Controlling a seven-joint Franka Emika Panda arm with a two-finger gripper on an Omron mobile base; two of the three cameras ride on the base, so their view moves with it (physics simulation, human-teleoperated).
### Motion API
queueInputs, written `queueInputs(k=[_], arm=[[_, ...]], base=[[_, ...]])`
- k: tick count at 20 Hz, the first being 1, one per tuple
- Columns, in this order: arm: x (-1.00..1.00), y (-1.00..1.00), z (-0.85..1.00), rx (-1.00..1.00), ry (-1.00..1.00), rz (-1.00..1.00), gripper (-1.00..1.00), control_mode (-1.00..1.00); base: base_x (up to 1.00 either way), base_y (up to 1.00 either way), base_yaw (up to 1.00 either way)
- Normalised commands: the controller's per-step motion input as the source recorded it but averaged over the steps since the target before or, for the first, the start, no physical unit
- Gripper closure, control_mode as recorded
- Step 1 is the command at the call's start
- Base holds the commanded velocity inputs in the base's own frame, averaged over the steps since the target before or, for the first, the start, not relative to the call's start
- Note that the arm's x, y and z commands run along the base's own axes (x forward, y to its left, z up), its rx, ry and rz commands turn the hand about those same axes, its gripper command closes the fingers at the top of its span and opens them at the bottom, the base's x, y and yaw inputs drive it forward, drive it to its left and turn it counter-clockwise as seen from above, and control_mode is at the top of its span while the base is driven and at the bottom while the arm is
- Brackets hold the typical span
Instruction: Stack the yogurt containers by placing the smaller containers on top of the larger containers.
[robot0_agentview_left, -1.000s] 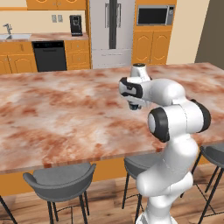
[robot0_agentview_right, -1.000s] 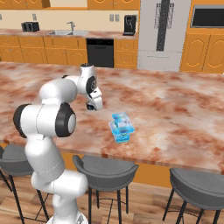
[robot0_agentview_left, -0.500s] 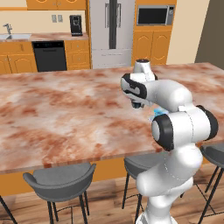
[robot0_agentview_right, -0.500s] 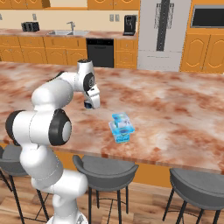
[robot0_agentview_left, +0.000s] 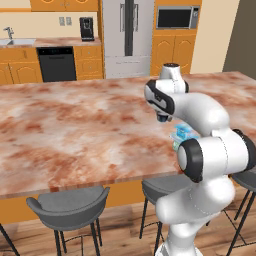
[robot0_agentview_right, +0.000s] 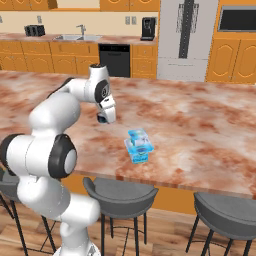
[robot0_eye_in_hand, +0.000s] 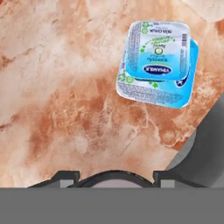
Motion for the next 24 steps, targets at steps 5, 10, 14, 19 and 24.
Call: queueInputs(k=[5, 10, 14, 19, 24], arm=[[-0.3, -0.2, 0.19, 0.0, -0.04, 0.0, 1.0, -1.0], [-0.26, -0.21, 0.15, 0.0, -0.05, 0.0, 1.0, -1.0], [-0.24, -0.23, 0.12, 0.0, -0.04, 0.0, 1.0, -1.0], [-0.22, -0.26, 0.09, 0.0, -0.02, -0.02, 1.0, -1.0], [-0.21, -0.24, 0.1, 0.0, 0.0, -0.02, 1.0, -1.0]], base=[[0.0, 0.0, 0.0], [0.0, 0.0, 0.0], [0.0, 0.0, 0.0], [0.0, 0.0, 0.0], [0.0, 0.0, 0.0]])
